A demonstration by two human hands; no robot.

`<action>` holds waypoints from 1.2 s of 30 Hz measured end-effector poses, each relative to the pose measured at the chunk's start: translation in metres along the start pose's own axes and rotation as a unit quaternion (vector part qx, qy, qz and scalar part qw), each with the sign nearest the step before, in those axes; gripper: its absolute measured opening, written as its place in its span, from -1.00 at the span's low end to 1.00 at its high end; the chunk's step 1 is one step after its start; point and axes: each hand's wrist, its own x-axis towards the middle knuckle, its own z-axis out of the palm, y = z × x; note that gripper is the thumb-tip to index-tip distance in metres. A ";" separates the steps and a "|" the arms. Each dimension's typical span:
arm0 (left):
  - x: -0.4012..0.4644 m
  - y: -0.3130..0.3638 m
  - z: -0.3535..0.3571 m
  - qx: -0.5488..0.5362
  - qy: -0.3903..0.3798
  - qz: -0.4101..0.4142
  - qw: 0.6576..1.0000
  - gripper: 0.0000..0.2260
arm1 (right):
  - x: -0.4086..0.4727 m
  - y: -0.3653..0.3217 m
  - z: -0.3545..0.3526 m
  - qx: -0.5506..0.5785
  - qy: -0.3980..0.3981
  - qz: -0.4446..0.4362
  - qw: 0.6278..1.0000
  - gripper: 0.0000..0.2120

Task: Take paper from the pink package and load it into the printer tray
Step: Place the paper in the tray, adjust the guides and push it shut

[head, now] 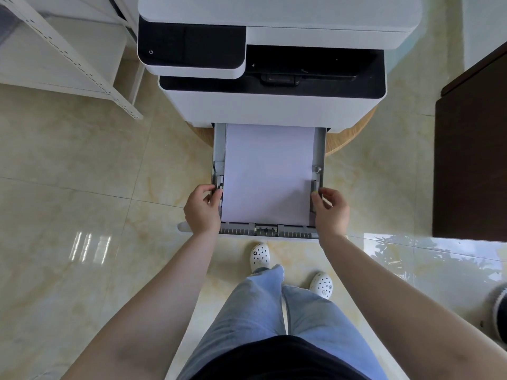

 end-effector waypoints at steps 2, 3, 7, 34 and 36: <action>-0.001 0.004 -0.001 -0.011 0.001 -0.019 1.000 -0.84 | 0.001 0.000 -0.001 0.004 0.005 0.006 1.000 -0.83; -0.002 0.007 -0.002 -0.012 0.004 -0.025 1.000 -0.83 | 0.001 -0.001 -0.001 0.003 0.007 0.006 1.000 -0.83; 0.000 0.008 -0.005 -0.028 -0.002 -0.040 0.999 -0.80 | 0.001 0.001 -0.004 -0.035 0.021 0.004 0.999 -0.86; 0.008 0.004 -0.006 -0.124 -0.044 -0.121 0.984 -0.82 | 0.001 -0.009 -0.005 0.013 -0.004 0.035 0.999 -0.88; 0.008 0.003 -0.006 -0.123 -0.043 -0.121 0.984 -0.82 | 0.001 -0.009 -0.006 0.015 -0.009 0.035 0.999 -0.90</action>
